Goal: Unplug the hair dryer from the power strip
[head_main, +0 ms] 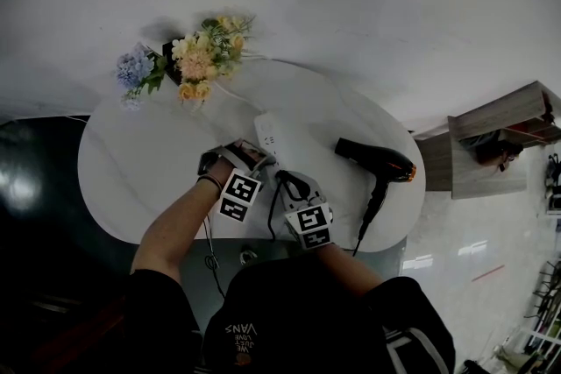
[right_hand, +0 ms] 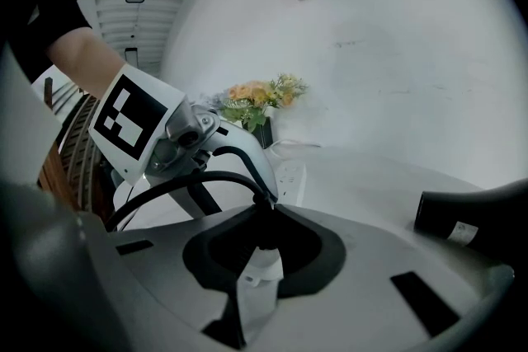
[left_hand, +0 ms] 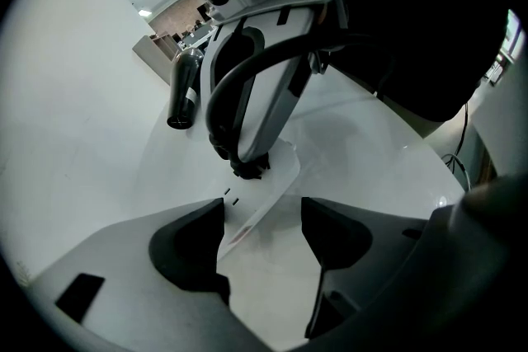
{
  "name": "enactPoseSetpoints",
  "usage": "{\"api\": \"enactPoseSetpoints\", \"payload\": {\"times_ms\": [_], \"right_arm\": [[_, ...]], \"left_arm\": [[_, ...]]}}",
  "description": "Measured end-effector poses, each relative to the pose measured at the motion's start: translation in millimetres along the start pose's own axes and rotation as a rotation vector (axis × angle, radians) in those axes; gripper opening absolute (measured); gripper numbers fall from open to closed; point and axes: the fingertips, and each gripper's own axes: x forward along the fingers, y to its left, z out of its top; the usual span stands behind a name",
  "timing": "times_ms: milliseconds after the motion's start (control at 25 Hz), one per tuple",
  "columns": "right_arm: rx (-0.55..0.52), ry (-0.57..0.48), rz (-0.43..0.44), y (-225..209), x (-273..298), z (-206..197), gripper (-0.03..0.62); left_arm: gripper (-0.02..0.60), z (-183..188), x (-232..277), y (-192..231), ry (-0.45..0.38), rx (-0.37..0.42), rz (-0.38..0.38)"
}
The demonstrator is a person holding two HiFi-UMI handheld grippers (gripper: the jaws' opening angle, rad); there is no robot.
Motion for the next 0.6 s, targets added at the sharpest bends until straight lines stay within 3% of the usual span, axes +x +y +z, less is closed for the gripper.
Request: {"api": "enactPoseSetpoints", "payload": {"times_ms": [240,360,600], "right_arm": [[-0.075,0.024,-0.016,0,0,1,0.071],[-0.037,0.012,-0.005,3,2,-1,0.071],[-0.126,-0.084,-0.002,10,-6,34,0.071]], "left_arm": [[0.305,0,0,0,0.003,0.006,-0.003],[0.305,-1,0,0,0.001,0.003,-0.003],[0.305,-1,-1,-1,-0.003,0.000,-0.003]]}}
